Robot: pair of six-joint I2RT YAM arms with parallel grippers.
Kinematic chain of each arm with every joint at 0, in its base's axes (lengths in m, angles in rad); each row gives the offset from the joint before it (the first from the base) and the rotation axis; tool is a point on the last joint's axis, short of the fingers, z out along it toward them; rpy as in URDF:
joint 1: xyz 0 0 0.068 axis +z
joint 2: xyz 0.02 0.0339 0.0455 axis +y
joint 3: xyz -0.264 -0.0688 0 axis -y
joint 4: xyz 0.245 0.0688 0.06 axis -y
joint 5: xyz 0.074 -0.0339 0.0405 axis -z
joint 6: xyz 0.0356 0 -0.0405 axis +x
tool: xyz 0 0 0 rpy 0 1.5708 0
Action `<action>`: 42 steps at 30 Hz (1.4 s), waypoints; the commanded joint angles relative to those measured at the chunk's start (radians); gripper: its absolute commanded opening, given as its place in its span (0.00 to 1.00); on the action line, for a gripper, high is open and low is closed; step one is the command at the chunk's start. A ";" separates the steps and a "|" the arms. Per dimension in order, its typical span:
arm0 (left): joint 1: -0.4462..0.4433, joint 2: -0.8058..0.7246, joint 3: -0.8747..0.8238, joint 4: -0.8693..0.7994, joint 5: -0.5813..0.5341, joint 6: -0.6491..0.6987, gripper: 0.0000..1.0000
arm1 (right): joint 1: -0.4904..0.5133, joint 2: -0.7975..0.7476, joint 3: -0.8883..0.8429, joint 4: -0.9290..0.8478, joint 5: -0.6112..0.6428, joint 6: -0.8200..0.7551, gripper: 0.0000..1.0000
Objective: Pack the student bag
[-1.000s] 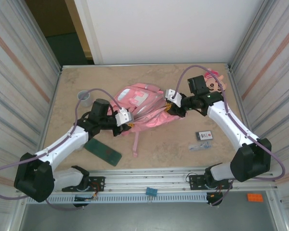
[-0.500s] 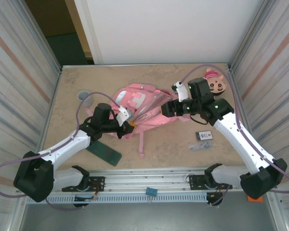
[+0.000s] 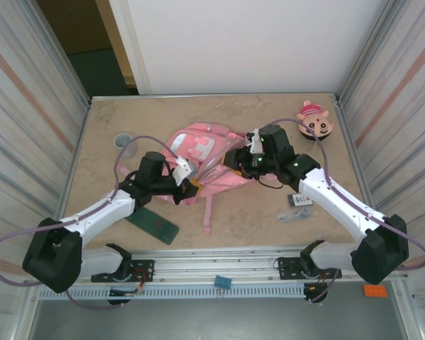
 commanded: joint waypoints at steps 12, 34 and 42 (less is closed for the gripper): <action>-0.009 -0.044 -0.020 0.008 -0.022 0.093 0.57 | -0.049 0.003 0.067 0.120 -0.116 0.048 0.04; -0.100 -0.112 0.243 -0.256 -0.235 0.434 0.99 | -0.055 0.004 0.107 -0.010 -0.191 -0.029 0.04; -0.128 -0.165 0.227 -0.264 -0.289 0.427 0.99 | -0.057 0.014 0.147 -0.079 -0.255 -0.086 0.04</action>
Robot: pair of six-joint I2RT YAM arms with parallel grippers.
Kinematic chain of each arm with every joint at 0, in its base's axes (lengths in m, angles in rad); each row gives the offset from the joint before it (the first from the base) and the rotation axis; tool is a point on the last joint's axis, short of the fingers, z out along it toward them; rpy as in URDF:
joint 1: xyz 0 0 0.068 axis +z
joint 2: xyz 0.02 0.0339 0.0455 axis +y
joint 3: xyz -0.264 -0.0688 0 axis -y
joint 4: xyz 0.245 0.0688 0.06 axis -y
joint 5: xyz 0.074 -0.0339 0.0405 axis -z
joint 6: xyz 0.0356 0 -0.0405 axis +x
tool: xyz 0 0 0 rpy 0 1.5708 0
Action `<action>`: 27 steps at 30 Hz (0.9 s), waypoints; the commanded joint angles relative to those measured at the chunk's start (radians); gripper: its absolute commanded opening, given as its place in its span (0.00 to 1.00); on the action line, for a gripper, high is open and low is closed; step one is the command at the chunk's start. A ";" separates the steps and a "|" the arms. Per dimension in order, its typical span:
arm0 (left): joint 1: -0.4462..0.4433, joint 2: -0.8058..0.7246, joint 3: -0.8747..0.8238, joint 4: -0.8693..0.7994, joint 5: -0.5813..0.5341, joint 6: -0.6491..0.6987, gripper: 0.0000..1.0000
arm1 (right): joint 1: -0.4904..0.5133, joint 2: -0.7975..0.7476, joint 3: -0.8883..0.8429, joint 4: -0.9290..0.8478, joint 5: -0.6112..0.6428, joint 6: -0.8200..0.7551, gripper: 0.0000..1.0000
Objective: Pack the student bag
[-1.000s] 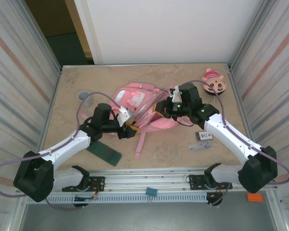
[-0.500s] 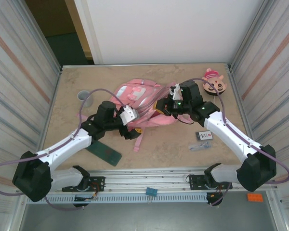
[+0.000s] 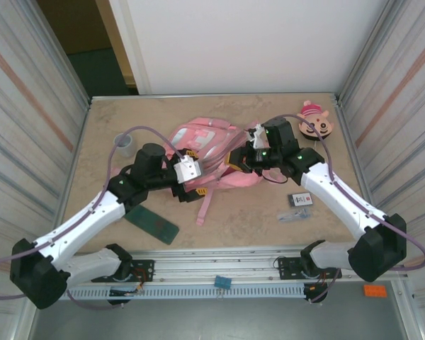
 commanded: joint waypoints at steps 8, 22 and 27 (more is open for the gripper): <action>0.043 0.196 0.081 0.046 -0.055 0.038 0.94 | 0.006 -0.003 0.097 -0.055 -0.165 -0.099 0.05; 0.076 0.295 -0.003 0.195 0.336 -0.363 0.00 | 0.028 -0.121 0.100 -0.372 0.487 -0.370 0.55; 0.086 0.354 0.043 0.110 0.407 -0.502 0.00 | 0.267 -0.266 0.028 -0.417 0.890 -0.416 0.54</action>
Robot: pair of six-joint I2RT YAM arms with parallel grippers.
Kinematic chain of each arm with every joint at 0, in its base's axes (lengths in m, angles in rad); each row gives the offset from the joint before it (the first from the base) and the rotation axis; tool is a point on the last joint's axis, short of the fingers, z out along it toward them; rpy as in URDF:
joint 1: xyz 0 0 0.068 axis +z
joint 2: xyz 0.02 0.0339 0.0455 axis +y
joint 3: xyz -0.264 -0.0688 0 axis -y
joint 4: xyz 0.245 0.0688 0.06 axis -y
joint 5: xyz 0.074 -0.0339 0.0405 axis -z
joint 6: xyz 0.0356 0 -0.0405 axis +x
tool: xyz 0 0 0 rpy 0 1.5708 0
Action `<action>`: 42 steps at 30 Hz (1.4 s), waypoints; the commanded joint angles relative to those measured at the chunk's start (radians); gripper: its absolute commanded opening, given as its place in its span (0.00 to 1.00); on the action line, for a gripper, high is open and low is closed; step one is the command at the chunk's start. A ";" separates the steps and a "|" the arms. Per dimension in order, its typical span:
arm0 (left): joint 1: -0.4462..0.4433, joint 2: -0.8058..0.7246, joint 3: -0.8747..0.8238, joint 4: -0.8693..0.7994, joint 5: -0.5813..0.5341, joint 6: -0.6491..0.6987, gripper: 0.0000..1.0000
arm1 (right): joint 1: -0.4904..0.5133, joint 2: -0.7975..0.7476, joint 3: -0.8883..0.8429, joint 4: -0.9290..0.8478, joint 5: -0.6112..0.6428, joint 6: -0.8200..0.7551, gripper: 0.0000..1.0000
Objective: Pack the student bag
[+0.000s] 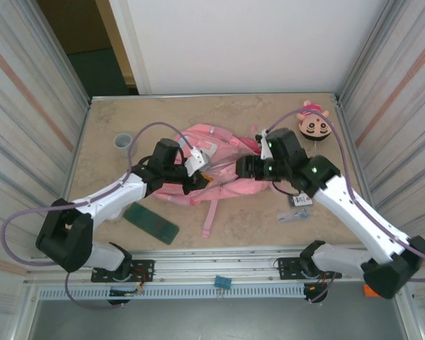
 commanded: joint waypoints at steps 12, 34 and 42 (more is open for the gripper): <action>0.061 0.152 0.182 -0.171 0.266 -0.335 0.00 | 0.391 0.180 -0.060 0.027 0.490 0.089 0.48; 0.060 0.115 0.189 -0.251 0.220 -0.265 0.00 | 0.303 0.346 0.002 0.041 0.662 0.155 0.08; 0.059 0.109 0.192 -0.307 0.164 -0.213 0.00 | 0.184 0.225 -0.034 -0.038 0.530 0.059 0.00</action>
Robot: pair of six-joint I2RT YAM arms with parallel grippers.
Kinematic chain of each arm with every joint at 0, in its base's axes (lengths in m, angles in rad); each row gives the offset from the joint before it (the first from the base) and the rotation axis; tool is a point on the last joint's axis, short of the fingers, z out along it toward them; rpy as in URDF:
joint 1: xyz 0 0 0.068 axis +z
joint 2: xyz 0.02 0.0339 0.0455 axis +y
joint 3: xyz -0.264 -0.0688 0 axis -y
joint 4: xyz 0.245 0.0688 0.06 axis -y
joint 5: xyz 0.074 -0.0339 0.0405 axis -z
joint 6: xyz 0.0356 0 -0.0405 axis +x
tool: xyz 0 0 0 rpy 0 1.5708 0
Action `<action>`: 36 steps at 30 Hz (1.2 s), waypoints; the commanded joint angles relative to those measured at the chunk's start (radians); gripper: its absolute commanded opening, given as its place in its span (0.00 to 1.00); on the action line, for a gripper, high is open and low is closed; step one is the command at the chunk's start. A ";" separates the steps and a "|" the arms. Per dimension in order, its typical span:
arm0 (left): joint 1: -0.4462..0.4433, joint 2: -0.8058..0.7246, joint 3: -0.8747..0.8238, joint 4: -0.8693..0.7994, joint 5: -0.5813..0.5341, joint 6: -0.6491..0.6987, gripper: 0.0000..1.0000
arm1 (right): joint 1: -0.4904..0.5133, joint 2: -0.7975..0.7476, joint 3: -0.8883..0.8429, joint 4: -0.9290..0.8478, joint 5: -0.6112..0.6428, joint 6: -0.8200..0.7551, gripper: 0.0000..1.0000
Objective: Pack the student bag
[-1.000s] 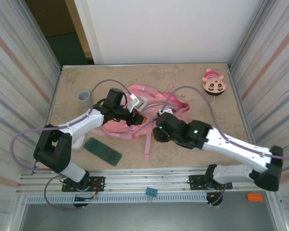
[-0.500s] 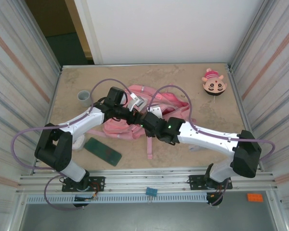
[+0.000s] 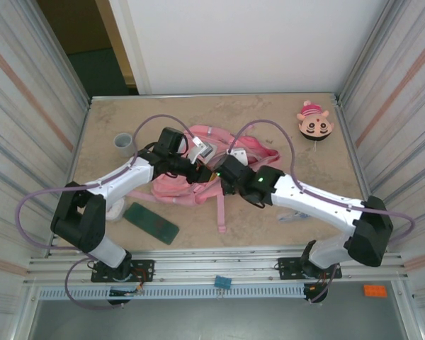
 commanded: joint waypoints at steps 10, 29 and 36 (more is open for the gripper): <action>0.010 -0.066 -0.007 -0.135 -0.007 0.010 0.00 | -0.200 -0.117 0.000 -0.170 -0.073 -0.133 0.00; 0.008 -0.084 0.011 -0.086 0.003 -0.128 0.00 | 0.023 -0.111 -0.016 -0.043 -0.078 0.069 0.48; 0.008 -0.086 0.023 -0.090 0.029 -0.135 0.00 | 0.043 -0.011 -0.008 0.079 -0.036 0.054 0.49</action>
